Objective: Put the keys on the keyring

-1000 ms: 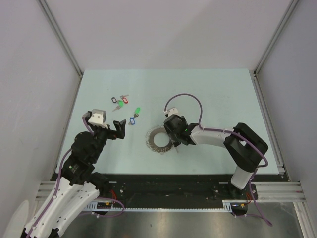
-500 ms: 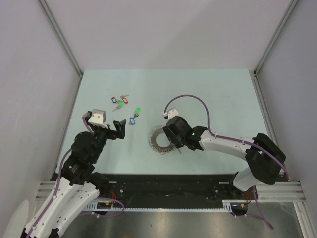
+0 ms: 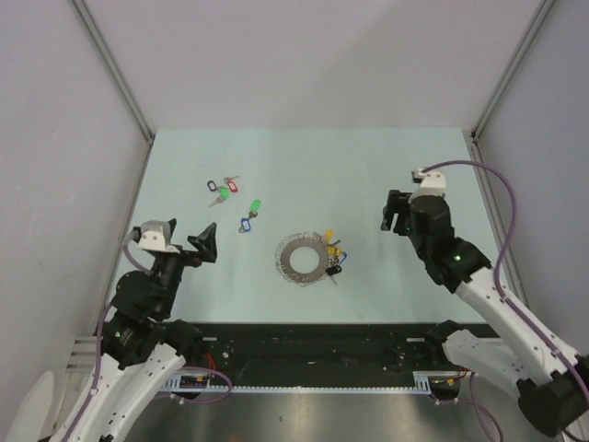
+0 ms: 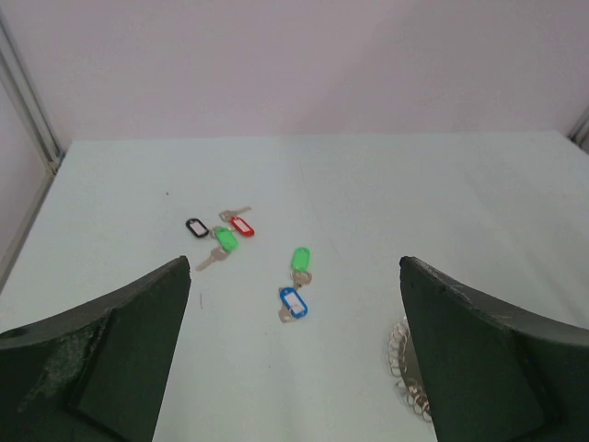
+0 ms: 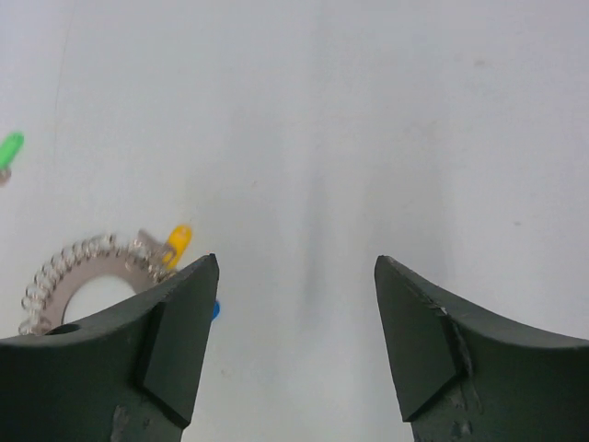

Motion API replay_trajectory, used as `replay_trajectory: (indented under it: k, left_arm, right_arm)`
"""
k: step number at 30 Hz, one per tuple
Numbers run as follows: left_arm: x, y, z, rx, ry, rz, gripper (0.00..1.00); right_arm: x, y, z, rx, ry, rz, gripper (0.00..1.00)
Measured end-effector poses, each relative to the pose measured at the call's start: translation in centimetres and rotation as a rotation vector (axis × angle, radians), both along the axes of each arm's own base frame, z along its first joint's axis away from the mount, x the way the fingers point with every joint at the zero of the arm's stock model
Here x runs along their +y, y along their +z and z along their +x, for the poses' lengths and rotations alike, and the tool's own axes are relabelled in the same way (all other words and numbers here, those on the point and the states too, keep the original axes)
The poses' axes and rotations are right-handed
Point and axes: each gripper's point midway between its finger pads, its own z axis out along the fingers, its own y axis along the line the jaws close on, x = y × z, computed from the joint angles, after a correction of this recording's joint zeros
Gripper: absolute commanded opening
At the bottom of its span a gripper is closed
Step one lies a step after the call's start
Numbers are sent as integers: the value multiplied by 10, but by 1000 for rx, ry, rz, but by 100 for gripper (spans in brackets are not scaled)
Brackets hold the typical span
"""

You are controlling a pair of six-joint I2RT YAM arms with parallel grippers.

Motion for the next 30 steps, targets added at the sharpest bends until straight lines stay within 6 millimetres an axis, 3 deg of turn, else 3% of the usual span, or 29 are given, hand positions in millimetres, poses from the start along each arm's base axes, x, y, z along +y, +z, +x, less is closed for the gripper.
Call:
replay_trajectory:
  k: [6,11,17,30]
  left_arm:
    - [25,23,-21,-157,67,-88,100]
    - [42,31,-29,-231,137,-138,100]
    - [48,18,-22,-210,190,-121,99]
    - [55,26,-23,-241,221,-141,100]
  right_arm:
    - [-74,54,-29,-178,-198,56,87]
    - [-109,80,-58,-295,-290,67,93]
    - [-127,85,-79,-361,-333,67,95]
    - [-134,77,-87,-364,-353,60,96]
